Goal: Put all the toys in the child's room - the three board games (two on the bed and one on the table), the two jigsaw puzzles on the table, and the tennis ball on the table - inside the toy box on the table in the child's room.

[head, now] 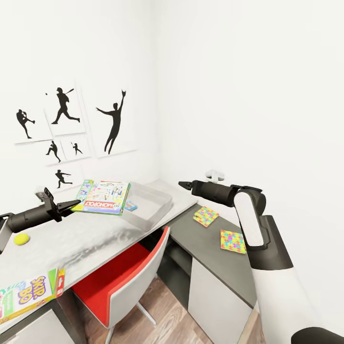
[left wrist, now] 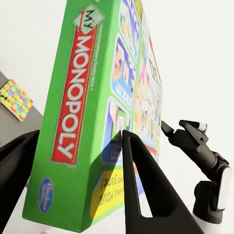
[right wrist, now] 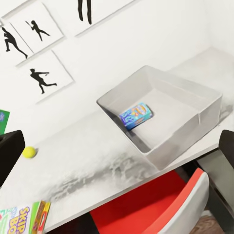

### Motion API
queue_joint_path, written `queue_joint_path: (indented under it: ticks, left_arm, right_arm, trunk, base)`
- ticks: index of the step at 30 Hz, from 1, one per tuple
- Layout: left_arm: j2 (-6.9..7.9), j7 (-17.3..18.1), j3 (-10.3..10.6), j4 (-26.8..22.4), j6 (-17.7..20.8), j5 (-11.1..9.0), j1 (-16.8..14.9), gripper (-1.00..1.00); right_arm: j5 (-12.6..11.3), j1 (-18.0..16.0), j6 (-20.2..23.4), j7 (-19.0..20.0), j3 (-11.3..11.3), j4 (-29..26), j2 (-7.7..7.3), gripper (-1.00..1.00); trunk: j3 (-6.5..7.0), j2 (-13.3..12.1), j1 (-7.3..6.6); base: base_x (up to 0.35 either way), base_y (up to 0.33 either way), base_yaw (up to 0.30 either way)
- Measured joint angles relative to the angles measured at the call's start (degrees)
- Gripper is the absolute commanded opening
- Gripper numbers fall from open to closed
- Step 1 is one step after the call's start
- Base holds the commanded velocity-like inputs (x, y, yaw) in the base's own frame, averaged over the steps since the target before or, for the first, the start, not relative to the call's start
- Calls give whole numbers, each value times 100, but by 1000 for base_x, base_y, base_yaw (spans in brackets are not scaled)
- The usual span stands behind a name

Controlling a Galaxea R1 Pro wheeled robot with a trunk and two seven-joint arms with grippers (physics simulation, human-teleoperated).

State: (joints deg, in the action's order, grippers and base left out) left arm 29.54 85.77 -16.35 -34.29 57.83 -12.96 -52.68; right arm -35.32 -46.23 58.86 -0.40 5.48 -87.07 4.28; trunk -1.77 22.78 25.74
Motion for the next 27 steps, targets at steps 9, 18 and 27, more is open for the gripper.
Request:
queue_joint_path:
  ticks: [9, 18, 27]
  left_arm:
    - [-2, 8, -8, 0, 2, -10, 0, -100]
    - [-2, 17, -8, 0, 11, -8, 0, -100]
    - [-1, 17, -8, 0, 11, -18, 1, -100]
  right_arm:
    - [1, -2, -4, 0, 0, 0, 0, 100]
    - [1, -1, -9, -5, 0, 0, 3, 100]
    - [11, -2, -12, -7, 0, 1, 1, 100]
  trunk:
    - [0, 0, 0]
    - [0, 1, -2]
    - [8, 0, 0]
  base:
    - [21, 42, 0]
    - [126, 46, 0]
    - [112, 2, 49]
